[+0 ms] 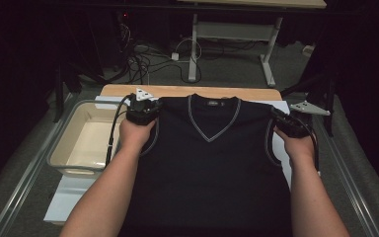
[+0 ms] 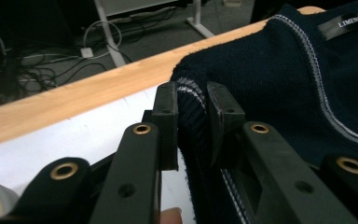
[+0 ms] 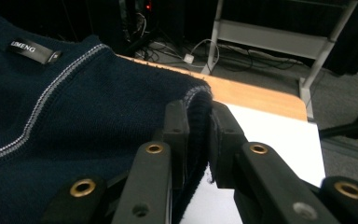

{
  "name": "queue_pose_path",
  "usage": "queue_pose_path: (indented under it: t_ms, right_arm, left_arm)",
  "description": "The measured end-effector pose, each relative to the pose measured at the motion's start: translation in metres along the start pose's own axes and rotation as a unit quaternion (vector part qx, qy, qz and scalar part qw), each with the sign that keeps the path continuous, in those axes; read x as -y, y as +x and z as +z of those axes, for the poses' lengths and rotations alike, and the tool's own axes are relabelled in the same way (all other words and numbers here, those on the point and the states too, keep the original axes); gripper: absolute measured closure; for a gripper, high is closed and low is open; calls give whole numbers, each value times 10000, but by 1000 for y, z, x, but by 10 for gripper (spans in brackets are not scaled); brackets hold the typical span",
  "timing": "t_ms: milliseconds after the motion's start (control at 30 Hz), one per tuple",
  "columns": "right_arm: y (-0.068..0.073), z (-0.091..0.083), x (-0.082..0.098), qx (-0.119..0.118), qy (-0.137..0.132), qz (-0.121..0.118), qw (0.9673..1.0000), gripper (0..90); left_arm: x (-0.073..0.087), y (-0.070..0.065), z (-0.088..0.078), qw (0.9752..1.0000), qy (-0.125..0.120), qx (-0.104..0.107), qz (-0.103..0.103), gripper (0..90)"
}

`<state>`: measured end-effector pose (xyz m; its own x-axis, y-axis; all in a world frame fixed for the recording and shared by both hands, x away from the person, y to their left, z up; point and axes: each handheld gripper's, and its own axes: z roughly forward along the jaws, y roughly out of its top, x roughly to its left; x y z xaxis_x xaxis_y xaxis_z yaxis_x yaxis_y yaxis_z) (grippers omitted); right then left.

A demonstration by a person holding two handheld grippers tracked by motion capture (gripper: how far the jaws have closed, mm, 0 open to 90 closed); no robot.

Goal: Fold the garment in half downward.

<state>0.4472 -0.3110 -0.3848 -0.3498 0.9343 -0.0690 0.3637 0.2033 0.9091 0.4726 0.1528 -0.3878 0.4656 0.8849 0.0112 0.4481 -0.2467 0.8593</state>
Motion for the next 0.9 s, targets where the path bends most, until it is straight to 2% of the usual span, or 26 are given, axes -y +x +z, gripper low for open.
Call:
queue_pose_path:
  t_ms: [133,200,333,433,567,700,900]
  right_arm:
    - [1,8,-2,-17,27,-22,10000,808]
    - [2,11,2,-59,137,25,9999,808]
    - [7,14,15,-111,315,-75,9994,809]
    - [10,10,25,-156,327,6,9993,809]
    - [12,0,37,-216,332,41,9992,809]
    - [18,-15,46,-296,288,3,9991,808]
    - [28,-39,66,-470,204,-11,9987,807]
  left_arm:
    - [4,0,4,9999,144,9,-30,731]
    - [11,-3,7,9997,234,23,-20,729]
    - [25,-6,9,9993,342,87,-104,729]
    - [33,-8,5,9993,328,144,-133,729]
    - [50,-11,-6,9987,188,347,-335,730]
    - [65,-18,-17,9986,123,460,-225,729]
    - [91,-29,-34,9977,195,645,75,728]
